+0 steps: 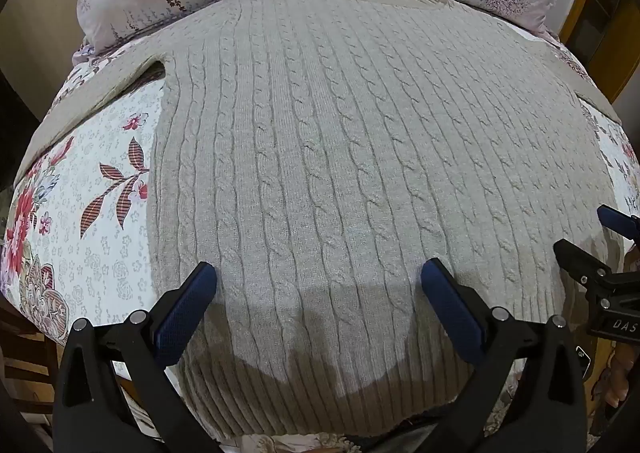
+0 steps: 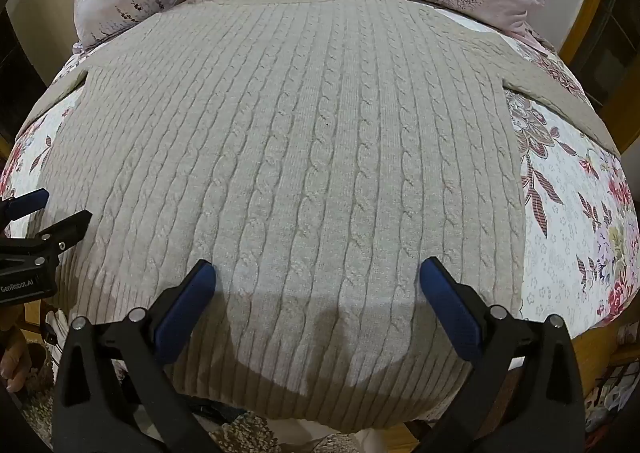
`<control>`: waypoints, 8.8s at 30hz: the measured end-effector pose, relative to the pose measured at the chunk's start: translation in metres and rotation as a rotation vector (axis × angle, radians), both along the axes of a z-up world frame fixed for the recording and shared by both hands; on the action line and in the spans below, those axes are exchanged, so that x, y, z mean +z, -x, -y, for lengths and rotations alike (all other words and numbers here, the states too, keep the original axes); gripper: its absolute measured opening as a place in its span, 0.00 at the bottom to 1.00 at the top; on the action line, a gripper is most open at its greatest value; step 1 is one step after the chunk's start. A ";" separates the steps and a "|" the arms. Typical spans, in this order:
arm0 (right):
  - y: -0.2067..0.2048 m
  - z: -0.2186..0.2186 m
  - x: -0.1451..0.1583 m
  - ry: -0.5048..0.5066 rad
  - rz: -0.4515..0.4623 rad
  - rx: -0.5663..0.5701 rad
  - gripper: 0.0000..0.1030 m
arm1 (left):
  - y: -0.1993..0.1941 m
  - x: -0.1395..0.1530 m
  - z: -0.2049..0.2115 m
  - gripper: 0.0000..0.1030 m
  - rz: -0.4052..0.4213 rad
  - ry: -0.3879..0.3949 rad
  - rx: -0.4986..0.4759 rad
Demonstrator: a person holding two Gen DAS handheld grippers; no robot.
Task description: Fold small clothes
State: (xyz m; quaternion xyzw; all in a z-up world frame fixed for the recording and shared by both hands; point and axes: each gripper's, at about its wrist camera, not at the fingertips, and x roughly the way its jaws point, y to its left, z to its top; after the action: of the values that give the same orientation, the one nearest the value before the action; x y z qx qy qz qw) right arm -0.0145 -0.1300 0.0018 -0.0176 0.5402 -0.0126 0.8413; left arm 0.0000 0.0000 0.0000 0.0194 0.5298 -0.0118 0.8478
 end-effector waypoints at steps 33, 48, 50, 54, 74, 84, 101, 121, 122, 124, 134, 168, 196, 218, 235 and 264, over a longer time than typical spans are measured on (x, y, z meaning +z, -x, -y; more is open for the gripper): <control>0.000 0.000 0.000 0.000 -0.002 0.000 0.98 | 0.000 0.000 0.000 0.99 -0.002 0.001 0.000; 0.000 0.000 0.000 0.000 -0.002 0.000 0.98 | 0.000 0.000 0.000 0.99 -0.002 0.001 0.000; 0.000 0.000 0.000 0.000 -0.002 0.000 0.98 | 0.000 0.000 0.000 0.99 -0.003 0.000 0.000; 0.000 0.000 0.000 0.000 -0.002 0.000 0.98 | 0.000 0.000 0.000 0.99 -0.003 0.000 0.000; 0.002 -0.002 0.002 0.000 -0.009 0.000 0.98 | 0.000 0.000 0.000 0.99 -0.003 0.000 -0.001; -0.003 0.001 0.002 0.000 -0.016 0.008 0.98 | -0.001 0.001 0.003 0.99 -0.013 -0.002 -0.008; -0.005 0.005 0.003 -0.020 -0.007 0.077 0.98 | -0.007 -0.001 0.003 0.99 -0.076 -0.008 -0.074; -0.083 0.298 0.035 -0.406 0.235 -0.698 0.60 | -0.056 0.049 -0.016 0.99 0.277 0.082 -0.067; -0.087 0.315 0.030 -0.429 0.226 -0.745 0.54 | -0.060 0.053 -0.016 0.99 0.293 0.079 -0.063; -0.093 0.335 0.020 -0.456 0.205 -0.812 0.48 | -0.069 0.059 -0.010 0.99 0.313 0.055 -0.065; -0.107 0.377 0.001 -0.551 0.279 -0.952 0.27 | -0.112 0.054 -0.012 0.99 0.273 0.146 -0.069; -0.184 0.109 0.011 -0.388 0.202 -0.129 0.03 | -0.150 0.040 -0.028 0.99 0.209 0.549 -0.058; -0.222 -0.019 0.043 -0.154 0.253 0.164 0.24 | -0.175 0.021 -0.063 0.80 0.099 0.872 0.063; -0.146 0.186 0.001 -0.760 0.150 -0.449 0.49 | -0.232 -0.008 -0.018 0.24 -0.066 0.973 0.231; -0.143 0.204 0.003 -0.757 0.207 -0.549 0.49 | -0.242 -0.015 -0.020 0.08 -0.022 0.904 0.304; -0.162 0.130 0.050 -0.281 0.255 -0.352 0.47 | -0.211 0.000 -0.083 0.20 0.058 0.697 0.281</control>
State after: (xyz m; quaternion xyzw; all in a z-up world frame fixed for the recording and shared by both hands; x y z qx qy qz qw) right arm 0.1474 -0.2601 0.0513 0.1954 0.4209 -0.0856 0.8816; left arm 0.2115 0.0830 -0.0001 -0.3427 0.4671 -0.0741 0.8117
